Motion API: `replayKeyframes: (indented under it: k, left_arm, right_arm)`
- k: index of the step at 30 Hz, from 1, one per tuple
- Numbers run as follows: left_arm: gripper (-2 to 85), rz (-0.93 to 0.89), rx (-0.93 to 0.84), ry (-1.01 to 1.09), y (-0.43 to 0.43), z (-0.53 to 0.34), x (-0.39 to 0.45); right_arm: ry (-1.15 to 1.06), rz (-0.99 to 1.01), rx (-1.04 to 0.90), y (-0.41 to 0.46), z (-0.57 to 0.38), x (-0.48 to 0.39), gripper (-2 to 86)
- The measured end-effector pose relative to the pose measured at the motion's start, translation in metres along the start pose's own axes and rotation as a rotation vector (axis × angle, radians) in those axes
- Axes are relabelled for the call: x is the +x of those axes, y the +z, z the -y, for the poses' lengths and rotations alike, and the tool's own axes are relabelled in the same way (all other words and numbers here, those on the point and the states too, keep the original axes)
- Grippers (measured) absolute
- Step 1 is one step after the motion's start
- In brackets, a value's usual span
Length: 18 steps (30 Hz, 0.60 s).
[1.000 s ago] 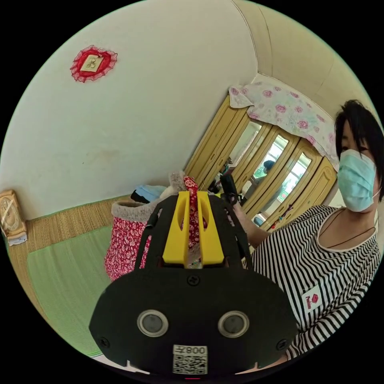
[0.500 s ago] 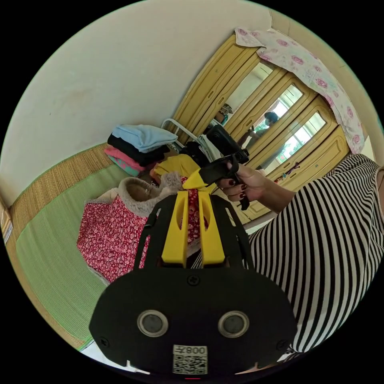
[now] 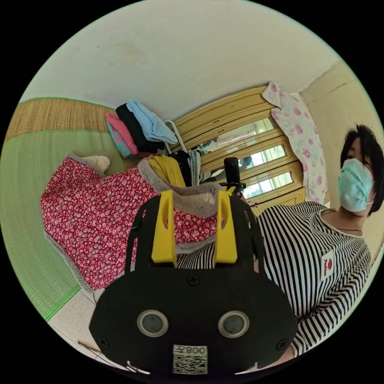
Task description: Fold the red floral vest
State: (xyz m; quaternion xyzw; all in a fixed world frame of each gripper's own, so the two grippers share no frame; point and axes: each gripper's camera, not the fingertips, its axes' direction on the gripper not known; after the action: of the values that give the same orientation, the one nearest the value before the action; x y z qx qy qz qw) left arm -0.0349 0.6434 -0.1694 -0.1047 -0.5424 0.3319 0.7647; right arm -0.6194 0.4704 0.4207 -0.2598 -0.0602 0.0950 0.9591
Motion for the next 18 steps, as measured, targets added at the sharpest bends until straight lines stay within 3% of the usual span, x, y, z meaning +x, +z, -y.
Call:
replayKeyframes:
  k: [6, 10, 14, 18]
  left_arm:
    - [16.3, 0.159, -0.225, -0.077, 0.015, 0.020, -0.055]
    - [5.0, 0.275, -0.380, -0.146, 0.026, 0.000, -0.088]
    - [3.5, 0.288, -0.245, -0.202, -0.001, -0.021, -0.106]
    - [3.4, 0.316, 0.007, -0.251, -0.058, -0.051, -0.116]
  right_arm:
    - [-0.109, 0.090, -0.195, 0.066, 0.029, -0.010, 6.4]
    - [-0.132, 0.128, -0.256, 0.085, 0.036, -0.012, 6.5]
    - [-0.136, 0.167, -0.297, 0.095, 0.038, -0.014, 6.4]
    - [-0.123, 0.224, -0.241, 0.080, 0.039, -0.016, 6.4]
